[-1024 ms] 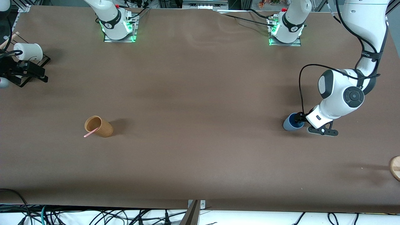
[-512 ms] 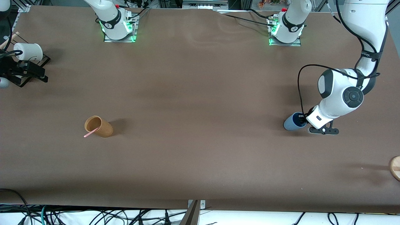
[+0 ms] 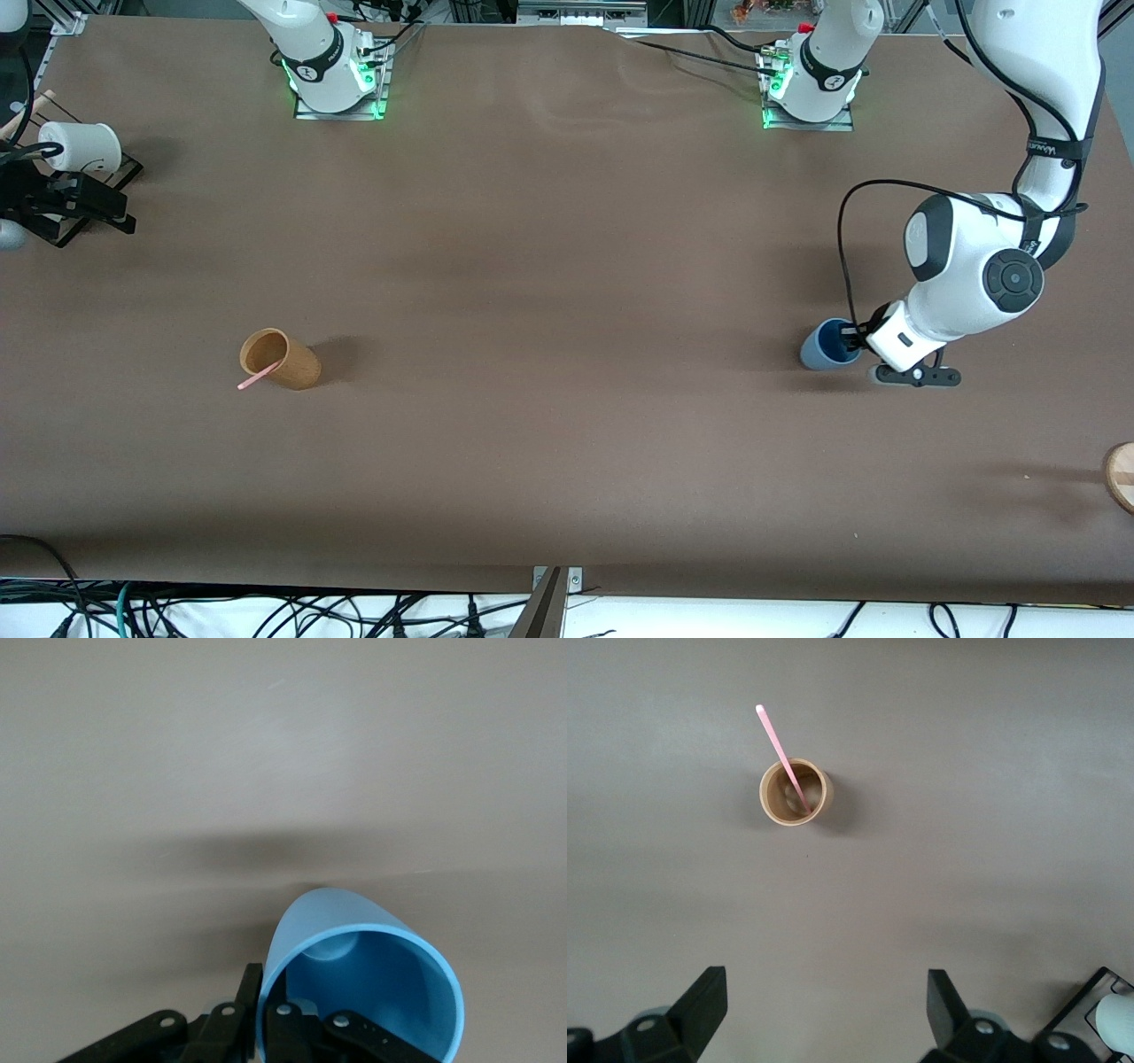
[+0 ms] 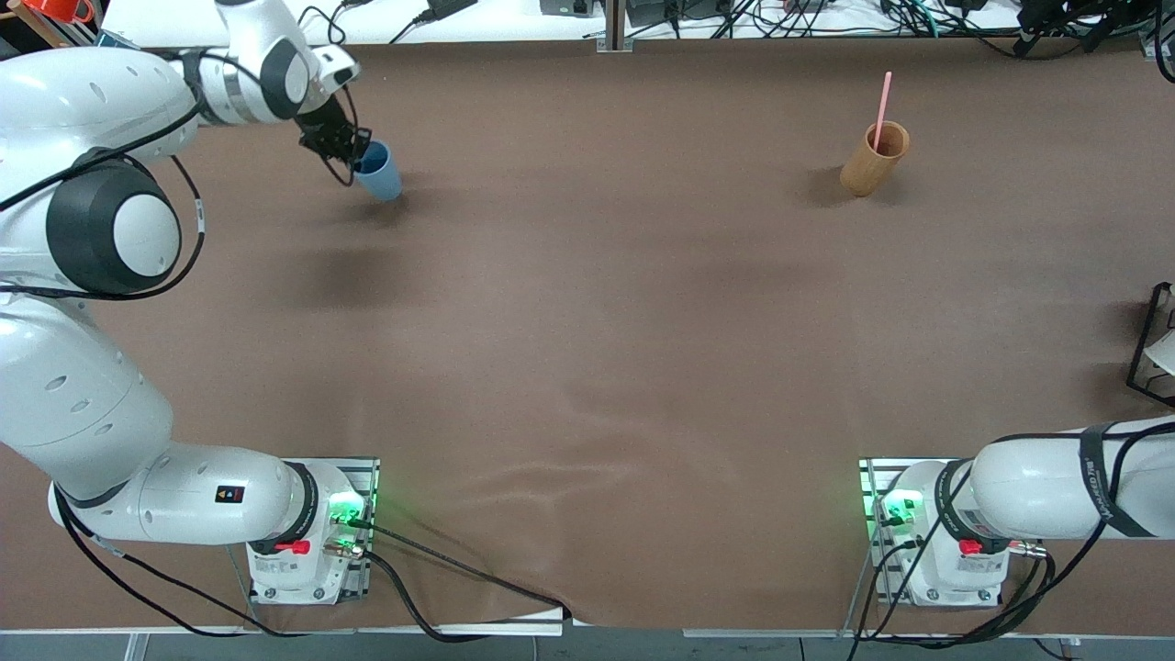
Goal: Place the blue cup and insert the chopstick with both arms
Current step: 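Carry the blue cup with the left gripper toward the table middle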
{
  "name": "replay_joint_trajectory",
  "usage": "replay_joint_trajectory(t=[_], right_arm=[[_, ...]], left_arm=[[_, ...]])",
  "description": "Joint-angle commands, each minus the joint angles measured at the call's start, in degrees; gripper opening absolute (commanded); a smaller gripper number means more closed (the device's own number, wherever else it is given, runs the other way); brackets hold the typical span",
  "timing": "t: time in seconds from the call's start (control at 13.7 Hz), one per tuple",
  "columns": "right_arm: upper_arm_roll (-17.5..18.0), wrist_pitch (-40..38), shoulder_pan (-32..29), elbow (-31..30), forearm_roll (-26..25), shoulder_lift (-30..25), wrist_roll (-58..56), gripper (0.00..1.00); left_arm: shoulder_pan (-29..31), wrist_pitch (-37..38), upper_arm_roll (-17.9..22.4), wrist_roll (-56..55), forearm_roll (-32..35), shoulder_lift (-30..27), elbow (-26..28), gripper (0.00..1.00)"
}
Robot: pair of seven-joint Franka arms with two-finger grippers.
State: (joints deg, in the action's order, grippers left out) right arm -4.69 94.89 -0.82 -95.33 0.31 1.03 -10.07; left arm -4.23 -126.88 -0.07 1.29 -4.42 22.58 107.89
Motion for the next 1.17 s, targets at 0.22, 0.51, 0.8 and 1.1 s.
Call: replay_joint_trajectory(t=[0.22,0.51,0.8,1.1], right_arm=[[-1.46,-0.23,-0.67,-0.30,1.19,-0.51,-3.64,1.00],[-0.76,-1.37,-0.14,0.31,0.93,-0.51,-3.64,1.00],[-0.14,-1.37,-0.23,0.67,1.10,0.63,-3.55,1.00],[-0.05,-1.46,0.12,1.28,1.10,1.25,-3.47,1.00]], left_arm=[[-11.29,3.05,-2.48,-9.70,-0.95,2.81,-9.26,0.00],[-22.90,4.01,-2.30,-21.83,-0.24,9.66,-18.04,0.00],[-30.29,4.28,-1.69,-30.10,-0.33,17.92,-28.23,0.00],[-32.59,4.19,-1.69,-34.85,-0.24,23.21,-32.74,0.00]])
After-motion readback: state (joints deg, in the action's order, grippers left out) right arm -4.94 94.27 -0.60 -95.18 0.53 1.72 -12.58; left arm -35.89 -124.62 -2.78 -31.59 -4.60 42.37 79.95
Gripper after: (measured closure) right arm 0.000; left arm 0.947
